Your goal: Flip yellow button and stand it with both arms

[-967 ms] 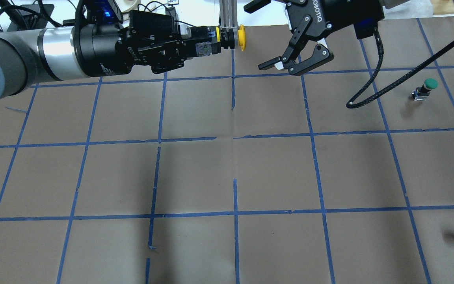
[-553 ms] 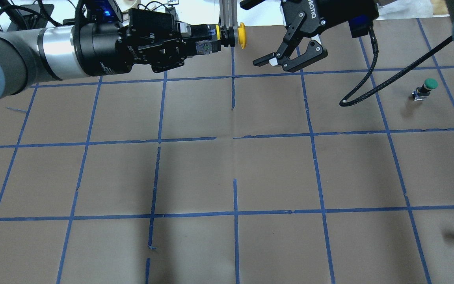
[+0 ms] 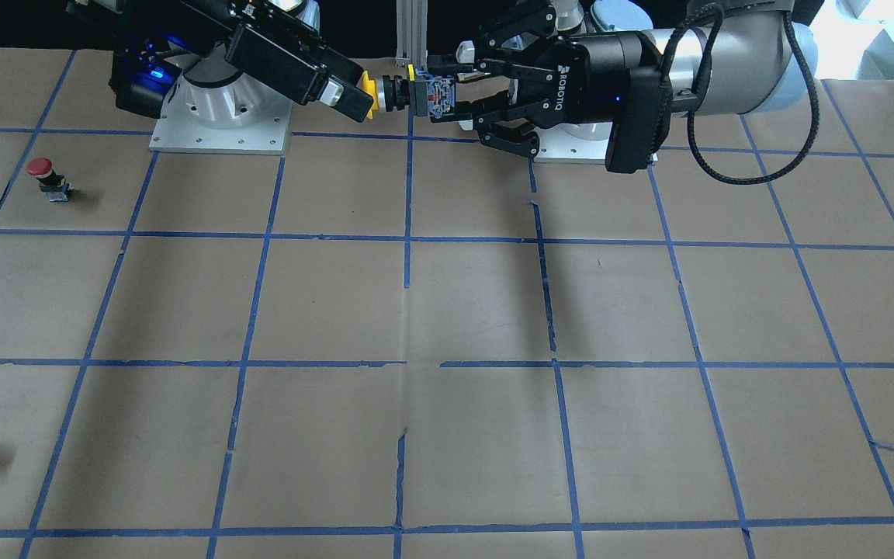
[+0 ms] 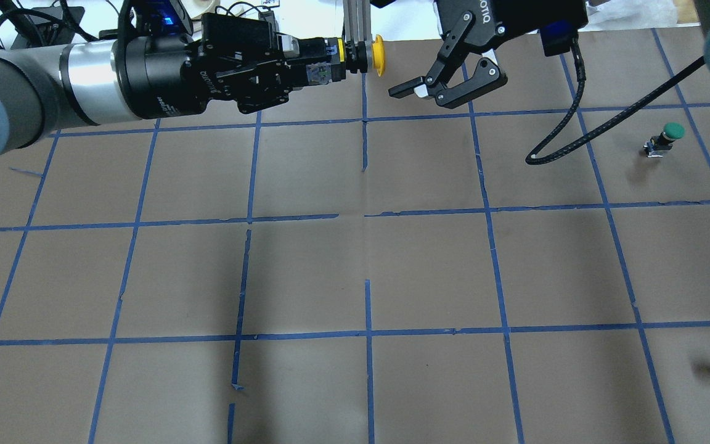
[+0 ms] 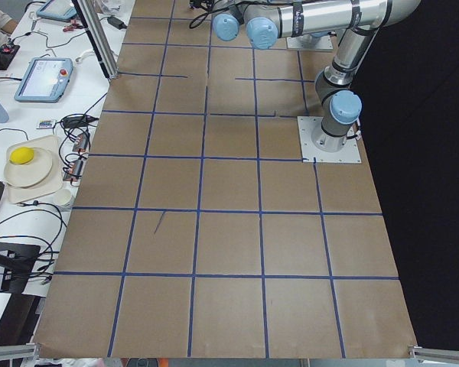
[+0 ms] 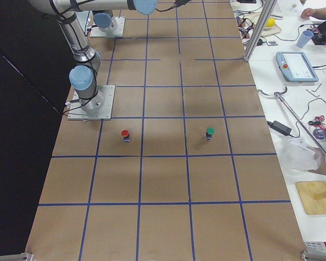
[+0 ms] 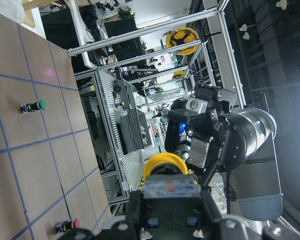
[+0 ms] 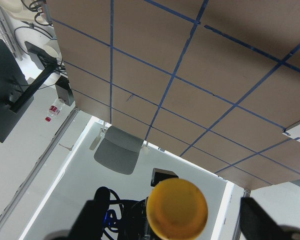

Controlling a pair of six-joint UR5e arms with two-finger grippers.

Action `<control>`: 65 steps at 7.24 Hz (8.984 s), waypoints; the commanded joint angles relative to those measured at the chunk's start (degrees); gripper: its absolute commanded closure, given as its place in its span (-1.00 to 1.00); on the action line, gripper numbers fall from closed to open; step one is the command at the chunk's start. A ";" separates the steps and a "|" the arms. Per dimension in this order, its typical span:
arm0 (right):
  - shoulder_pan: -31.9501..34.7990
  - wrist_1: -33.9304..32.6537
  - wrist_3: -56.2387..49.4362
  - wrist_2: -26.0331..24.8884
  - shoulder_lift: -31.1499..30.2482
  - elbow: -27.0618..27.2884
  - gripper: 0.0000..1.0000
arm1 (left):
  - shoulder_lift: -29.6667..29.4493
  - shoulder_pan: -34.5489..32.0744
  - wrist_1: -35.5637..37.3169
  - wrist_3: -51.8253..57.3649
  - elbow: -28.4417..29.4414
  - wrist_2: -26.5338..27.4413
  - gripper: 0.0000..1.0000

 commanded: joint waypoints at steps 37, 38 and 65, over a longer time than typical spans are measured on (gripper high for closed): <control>-55.62 -28.43 -186.74 -28.24 14.97 28.19 0.77 | -6.96 -7.03 34.83 -56.08 13.88 82.32 -0.95; -55.63 -26.87 -186.74 -28.16 14.97 28.10 0.73 | -6.51 -6.68 32.54 -55.29 14.93 82.52 -0.95; 1.21 12.97 -53.06 -57.68 -5.07 2.96 -1.00 | -5.45 -6.59 28.04 -53.09 15.91 86.74 -0.94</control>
